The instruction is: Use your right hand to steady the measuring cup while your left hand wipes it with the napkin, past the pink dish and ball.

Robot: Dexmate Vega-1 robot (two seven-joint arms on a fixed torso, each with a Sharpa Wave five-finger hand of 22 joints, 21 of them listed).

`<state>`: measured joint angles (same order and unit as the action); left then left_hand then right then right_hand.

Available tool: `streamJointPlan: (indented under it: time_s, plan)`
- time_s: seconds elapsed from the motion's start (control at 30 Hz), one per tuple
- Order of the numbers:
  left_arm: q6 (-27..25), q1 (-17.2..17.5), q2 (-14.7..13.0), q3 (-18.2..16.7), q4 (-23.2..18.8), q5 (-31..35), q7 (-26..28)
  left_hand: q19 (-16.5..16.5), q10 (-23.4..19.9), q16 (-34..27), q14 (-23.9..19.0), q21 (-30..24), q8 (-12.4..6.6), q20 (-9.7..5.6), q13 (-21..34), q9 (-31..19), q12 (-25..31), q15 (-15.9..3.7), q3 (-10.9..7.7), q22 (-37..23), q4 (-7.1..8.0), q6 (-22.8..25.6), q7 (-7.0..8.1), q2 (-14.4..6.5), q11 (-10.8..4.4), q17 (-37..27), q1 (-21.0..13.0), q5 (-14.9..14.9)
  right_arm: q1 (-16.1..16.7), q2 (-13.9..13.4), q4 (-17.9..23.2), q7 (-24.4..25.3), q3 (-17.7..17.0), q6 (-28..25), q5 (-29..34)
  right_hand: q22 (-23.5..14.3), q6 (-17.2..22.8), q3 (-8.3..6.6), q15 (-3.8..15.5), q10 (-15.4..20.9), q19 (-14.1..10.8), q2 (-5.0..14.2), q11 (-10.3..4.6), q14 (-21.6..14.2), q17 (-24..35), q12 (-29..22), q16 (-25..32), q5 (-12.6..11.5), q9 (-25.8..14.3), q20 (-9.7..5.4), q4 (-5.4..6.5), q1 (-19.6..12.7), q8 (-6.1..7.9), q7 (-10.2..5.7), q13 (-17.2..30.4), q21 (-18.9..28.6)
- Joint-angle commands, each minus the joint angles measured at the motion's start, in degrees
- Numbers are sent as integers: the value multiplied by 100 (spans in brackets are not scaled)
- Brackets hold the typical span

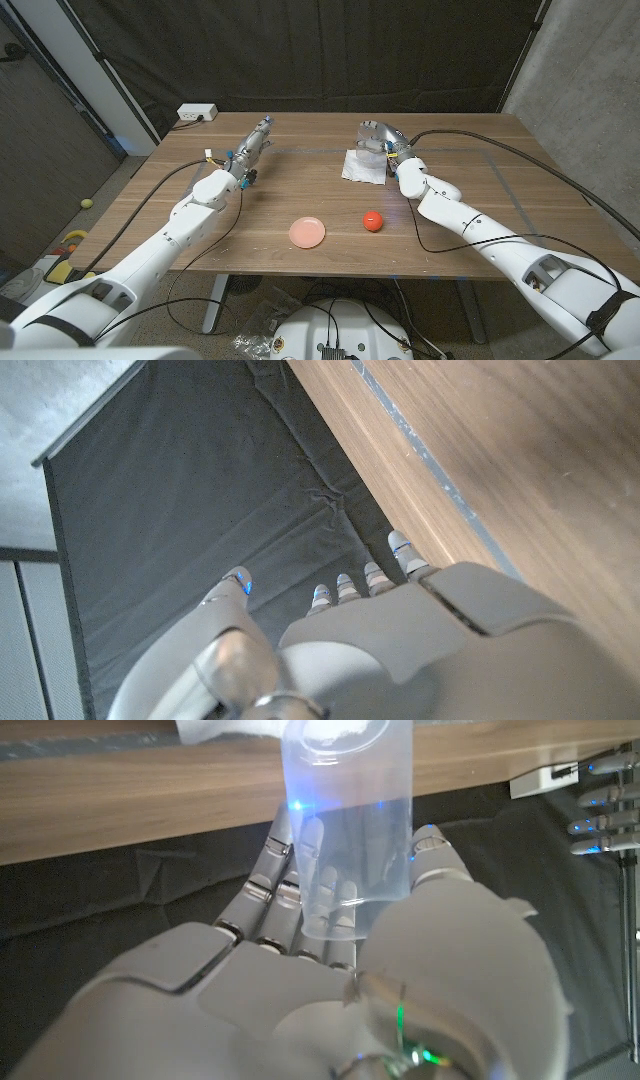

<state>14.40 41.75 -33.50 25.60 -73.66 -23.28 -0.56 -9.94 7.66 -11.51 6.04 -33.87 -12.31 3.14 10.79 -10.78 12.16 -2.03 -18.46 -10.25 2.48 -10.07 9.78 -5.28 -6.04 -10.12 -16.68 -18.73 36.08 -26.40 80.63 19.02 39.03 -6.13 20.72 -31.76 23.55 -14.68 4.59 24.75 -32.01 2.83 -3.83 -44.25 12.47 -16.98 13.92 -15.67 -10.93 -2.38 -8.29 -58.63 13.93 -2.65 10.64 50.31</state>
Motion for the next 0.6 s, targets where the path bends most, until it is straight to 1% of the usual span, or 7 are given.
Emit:
streamJointPlan:
  time_s: [0.03,0.23,0.43,0.5,0.53,0.6]
  plan:
    - [-336,-439,-336,422,-370,1273,211,123,-103,-83,-283,-13,-51,-68,23,-23,27,-146,-88,-43,-253,-85,165,59,-53,-20,-324,74,310,-155,577,427,-239,232,-77,-41,56,-18,897,48,-51,590,-3,-78,2,4,-15,12,-13,-991,0,-640,-28,20,9,76]
    - [-533,-707,-452,645,-549,1844,155,184,-180,-92,-469,-12,-93,-110,30,-27,31,-169,-142,-60,-511,47,235,155,-118,-36,-645,153,461,-261,831,582,-317,222,-58,-65,68,-18,898,63,-46,599,-2,-117,3,16,-21,32,-15,-989,-2,-675,-42,23,9,136]
    - [-702,-1002,-505,882,-661,2396,44,203,-242,-79,-507,-10,-104,-102,34,-31,42,-170,-155,-67,-633,91,229,220,-137,-45,-794,200,585,-347,1029,747,-384,246,-41,-94,92,-16,901,85,-32,604,-4,-161,4,31,-29,55,-18,-988,-5,-718,-55,31,10,209]
    - [-765,-1110,-521,974,-694,2602,-5,230,-308,-81,-569,-11,-130,-100,37,-34,54,-191,-163,-73,-735,171,247,278,-158,-52,-922,238,615,-369,1081,788,-403,262,-45,-104,97,-16,904,93,-26,605,-9,-179,5,36,-29,63,-19,-988,-8,-735,-60,19,10,232]
    - [-802,-1160,-523,1018,-711,2702,-23,248,-324,-82,-584,-16,-139,-102,37,-34,57,-193,-164,-74,-757,197,245,291,-165,-53,-950,247,631,-395,1117,799,-409,272,-38,-113,107,-16,905,106,-20,609,-4,-200,8,37,-27,69,-20,-987,-8,-750,-62,23,10,254]
    - [-840,-1257,-517,1099,-719,2880,-61,354,-466,-101,-700,-42,-180,-87,41,-38,91,-221,-162,-75,-863,330,239,364,-169,-64,-1087,291,662,-421,1161,845,-427,307,-44,-125,113,-16,905,130,-14,615,2,-231,12,37,-23,79,-21,-986,-8,-768,-69,20,11,285]
